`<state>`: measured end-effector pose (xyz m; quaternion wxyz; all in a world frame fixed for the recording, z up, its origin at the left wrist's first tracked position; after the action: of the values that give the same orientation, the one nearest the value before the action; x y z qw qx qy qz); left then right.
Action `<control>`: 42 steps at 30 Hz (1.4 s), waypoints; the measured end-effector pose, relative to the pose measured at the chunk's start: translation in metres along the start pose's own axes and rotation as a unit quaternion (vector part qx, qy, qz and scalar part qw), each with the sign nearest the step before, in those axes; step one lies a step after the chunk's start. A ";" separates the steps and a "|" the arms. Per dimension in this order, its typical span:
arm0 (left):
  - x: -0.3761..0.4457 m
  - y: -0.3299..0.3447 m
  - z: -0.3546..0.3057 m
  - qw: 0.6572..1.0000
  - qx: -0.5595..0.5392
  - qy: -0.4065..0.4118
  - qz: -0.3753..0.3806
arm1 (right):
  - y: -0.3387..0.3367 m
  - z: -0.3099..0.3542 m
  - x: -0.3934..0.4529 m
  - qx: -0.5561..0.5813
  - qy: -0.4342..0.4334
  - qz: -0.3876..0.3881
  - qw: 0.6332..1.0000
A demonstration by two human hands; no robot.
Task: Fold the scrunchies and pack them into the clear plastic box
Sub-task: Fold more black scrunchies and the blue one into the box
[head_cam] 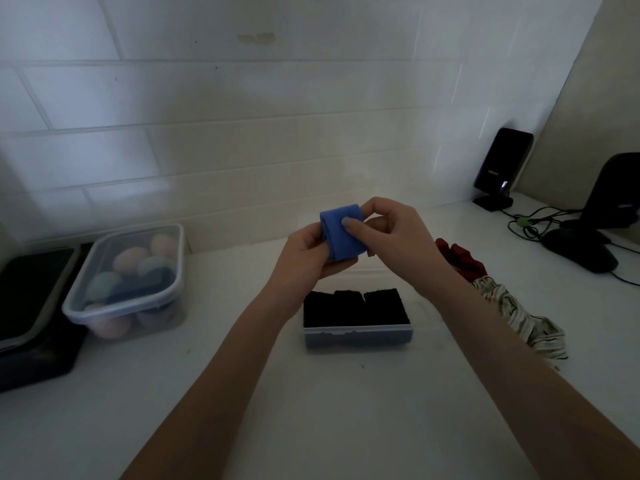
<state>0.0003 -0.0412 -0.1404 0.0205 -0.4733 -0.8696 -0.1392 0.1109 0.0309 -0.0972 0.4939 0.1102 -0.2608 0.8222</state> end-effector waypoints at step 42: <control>-0.017 0.006 -0.008 0.935 0.296 0.196 0.011 | -0.082 -0.033 -0.012 -0.183 0.025 0.094 0.978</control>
<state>0.0141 -0.0542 -0.1343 0.3311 -0.4188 -0.8449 0.0344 0.1899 0.0708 -0.1042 0.4322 -0.0275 -0.4036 0.8059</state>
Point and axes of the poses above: each hand's wrist, its own x-axis towards the middle knuckle, its own y-axis out of the palm, z = x × y, the point moved 3 cm from there along x, towards the middle knuckle, and after that the axes turned 9 degrees about -z, right-handed, at the moved point
